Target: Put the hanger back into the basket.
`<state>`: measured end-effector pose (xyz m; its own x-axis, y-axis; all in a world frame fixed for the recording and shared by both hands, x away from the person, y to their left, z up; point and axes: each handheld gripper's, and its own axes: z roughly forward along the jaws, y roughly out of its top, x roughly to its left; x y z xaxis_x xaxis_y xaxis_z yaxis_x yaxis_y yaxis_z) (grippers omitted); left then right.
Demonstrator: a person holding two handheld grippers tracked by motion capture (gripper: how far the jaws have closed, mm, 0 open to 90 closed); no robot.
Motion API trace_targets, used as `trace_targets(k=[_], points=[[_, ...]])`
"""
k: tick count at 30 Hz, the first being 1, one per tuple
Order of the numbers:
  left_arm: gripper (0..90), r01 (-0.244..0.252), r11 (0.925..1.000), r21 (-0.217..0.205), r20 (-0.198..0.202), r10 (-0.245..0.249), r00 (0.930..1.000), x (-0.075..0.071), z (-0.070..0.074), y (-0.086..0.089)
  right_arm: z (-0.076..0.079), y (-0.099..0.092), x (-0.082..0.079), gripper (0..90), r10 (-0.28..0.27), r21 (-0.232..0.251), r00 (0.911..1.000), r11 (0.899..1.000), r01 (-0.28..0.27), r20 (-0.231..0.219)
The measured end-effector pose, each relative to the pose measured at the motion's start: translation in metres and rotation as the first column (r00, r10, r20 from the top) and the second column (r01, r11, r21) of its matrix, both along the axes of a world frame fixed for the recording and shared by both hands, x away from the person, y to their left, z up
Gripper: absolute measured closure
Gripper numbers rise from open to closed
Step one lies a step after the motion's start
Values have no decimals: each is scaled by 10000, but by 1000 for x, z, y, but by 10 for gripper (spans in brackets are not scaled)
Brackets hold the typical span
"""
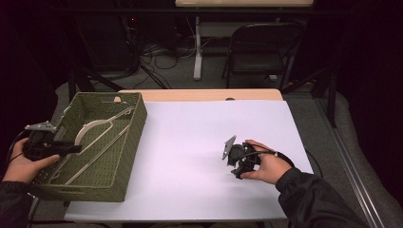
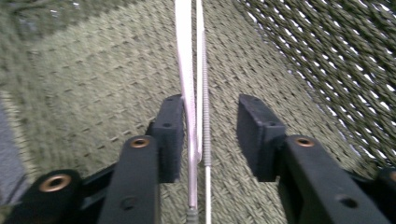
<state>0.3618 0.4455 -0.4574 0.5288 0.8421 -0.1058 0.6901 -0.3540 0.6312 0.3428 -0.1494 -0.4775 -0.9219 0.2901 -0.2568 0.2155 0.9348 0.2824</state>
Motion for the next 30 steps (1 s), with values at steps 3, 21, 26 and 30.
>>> trace_targets(k=[3,21,26,30], points=[[488,-478,9987,-156,145,480,9987,-7,8,6,1,0,-1,374,-24,-55,10000,10000,25,20],[413,-1263,9903,-582,1143,1323,9846,-68,30,-10,2,-8,-8,364,-193,151,9998,9997,193,-8],[413,-833,9939,-725,1534,936,9837,-81,33,-34,0,-19,-16,358,-589,254,9982,9979,591,-102],[413,-412,9964,-741,1891,546,9804,-91,34,-53,-2,-35,-23,355,-1015,424,9948,9939,1019,-126]])
